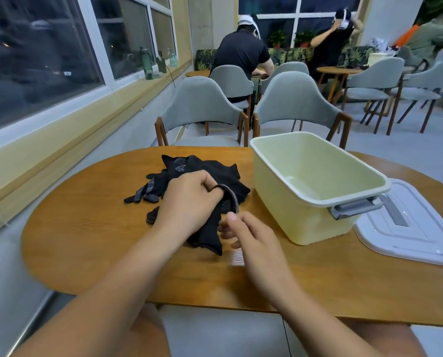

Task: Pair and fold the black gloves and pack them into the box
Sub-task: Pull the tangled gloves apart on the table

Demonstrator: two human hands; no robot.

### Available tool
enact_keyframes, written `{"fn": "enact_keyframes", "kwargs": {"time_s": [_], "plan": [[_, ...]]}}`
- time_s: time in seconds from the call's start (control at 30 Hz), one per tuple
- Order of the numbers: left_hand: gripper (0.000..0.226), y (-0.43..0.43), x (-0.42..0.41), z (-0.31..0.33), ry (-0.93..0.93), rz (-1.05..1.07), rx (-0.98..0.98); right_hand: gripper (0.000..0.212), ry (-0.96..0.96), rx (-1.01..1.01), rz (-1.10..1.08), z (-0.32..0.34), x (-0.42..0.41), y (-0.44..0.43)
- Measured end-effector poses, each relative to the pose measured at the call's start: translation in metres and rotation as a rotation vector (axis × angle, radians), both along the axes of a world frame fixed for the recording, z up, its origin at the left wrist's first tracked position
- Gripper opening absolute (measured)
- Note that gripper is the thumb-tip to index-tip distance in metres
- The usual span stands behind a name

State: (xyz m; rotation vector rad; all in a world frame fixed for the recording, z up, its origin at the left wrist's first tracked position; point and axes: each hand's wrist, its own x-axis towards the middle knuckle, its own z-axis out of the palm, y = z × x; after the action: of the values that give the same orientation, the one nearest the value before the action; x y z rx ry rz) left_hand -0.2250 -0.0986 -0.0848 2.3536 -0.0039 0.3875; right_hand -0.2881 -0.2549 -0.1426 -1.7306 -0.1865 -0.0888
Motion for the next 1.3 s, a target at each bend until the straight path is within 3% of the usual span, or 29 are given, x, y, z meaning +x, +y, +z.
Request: {"fn": "enact_keyframes", "kwargs": {"time_s": [0.13,0.3,0.4,0.47,0.63,0.7,0.93,1.07,1.3], "plan": [[0.014,-0.014,-0.024,0.006,0.029,-0.113,0.015,0.039,0.215,0.199,0.079,-0.001,-0.010,0.001],[0.031,-0.018,-0.054,0.007,0.143,-0.330,-0.289,0.036,0.326,0.600,0.128,0.003,-0.018,-0.006],[0.029,-0.012,-0.070,-0.003,0.000,-0.332,-0.285,0.045,0.424,0.811,0.154,0.001,-0.019,-0.014],[0.027,-0.004,-0.080,-0.012,-0.134,-0.357,-0.154,0.054,0.466,0.844,0.188,0.001,-0.021,-0.018],[0.038,0.012,-0.095,-0.040,-0.398,-0.506,0.430,0.073,0.509,0.945,0.354,0.005,-0.027,-0.024],[0.040,0.016,-0.097,-0.045,-0.454,-0.496,0.530,0.076,0.516,0.958,0.388,0.007,-0.029,-0.025],[0.016,0.024,-0.105,-0.054,-0.619,-0.505,0.465,0.081,0.626,0.922,0.341,0.001,-0.031,-0.030],[0.015,0.023,-0.117,-0.053,-0.522,-0.512,0.259,0.084,0.679,0.924,0.287,-0.008,-0.031,-0.029],[0.016,0.027,-0.137,-0.072,-0.302,-0.650,0.179,0.077,0.713,0.942,0.240,-0.012,-0.032,-0.029]]}}
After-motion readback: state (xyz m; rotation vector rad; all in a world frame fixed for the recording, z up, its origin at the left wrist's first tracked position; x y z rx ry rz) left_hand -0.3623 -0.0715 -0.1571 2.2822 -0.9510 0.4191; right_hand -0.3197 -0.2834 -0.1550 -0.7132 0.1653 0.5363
